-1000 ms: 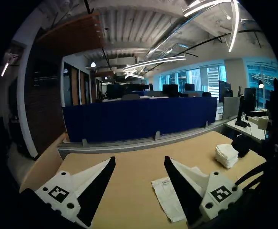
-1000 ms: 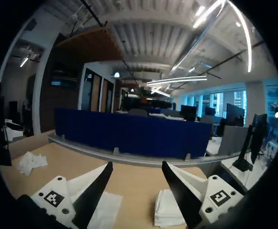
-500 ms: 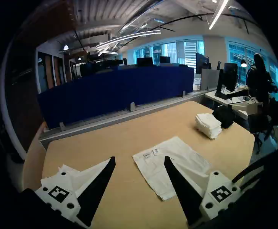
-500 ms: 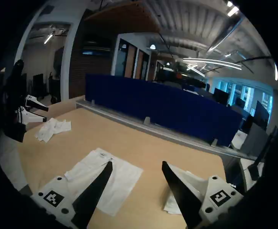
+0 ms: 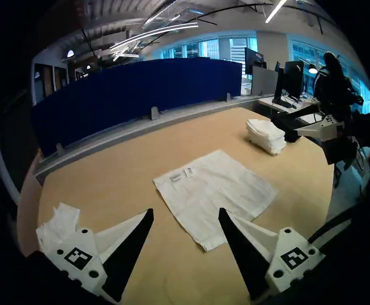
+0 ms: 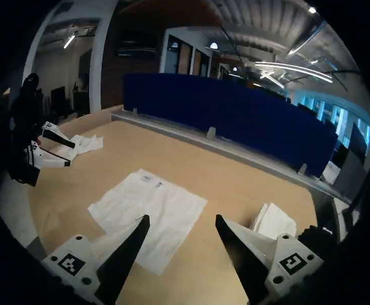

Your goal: Fold towel

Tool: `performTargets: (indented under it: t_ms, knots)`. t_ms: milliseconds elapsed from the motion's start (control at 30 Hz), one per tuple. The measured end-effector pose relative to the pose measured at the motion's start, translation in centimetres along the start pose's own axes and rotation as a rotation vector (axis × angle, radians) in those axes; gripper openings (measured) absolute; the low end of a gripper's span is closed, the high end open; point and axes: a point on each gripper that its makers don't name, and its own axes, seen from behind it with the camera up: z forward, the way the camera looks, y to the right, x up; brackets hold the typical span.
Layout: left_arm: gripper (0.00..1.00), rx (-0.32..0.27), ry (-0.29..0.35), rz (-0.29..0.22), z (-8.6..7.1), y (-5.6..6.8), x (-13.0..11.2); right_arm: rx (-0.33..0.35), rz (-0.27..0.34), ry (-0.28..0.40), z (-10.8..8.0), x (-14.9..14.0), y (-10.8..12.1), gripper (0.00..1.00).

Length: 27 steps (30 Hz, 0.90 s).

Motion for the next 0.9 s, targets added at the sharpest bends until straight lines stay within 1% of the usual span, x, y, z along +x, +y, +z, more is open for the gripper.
performTargets:
  t_ms: [267, 467, 667, 900]
  knots:
    - [0.95, -0.046, -0.101, -0.009, 3.5, 2.0, -6.4, 0.034, 0.002, -0.076, 3.0, -6.0, -1.7, 1.00]
    - [0.95, -0.074, -0.161, -0.031, 5.6, 3.0, -10.2, 0.065, -0.008, -0.135, 4.6, -10.1, -3.1, 1.00]
    - [0.95, -0.089, -0.197, -0.051, 7.0, 3.4, -12.4, 0.087, -0.008, -0.184, 5.5, -13.4, -4.2, 1.00]
    - [0.95, -0.110, -0.224, -0.063, 7.9, 4.2, -13.1, 0.099, -0.018, -0.226, 6.0, -15.8, -4.6, 1.00]
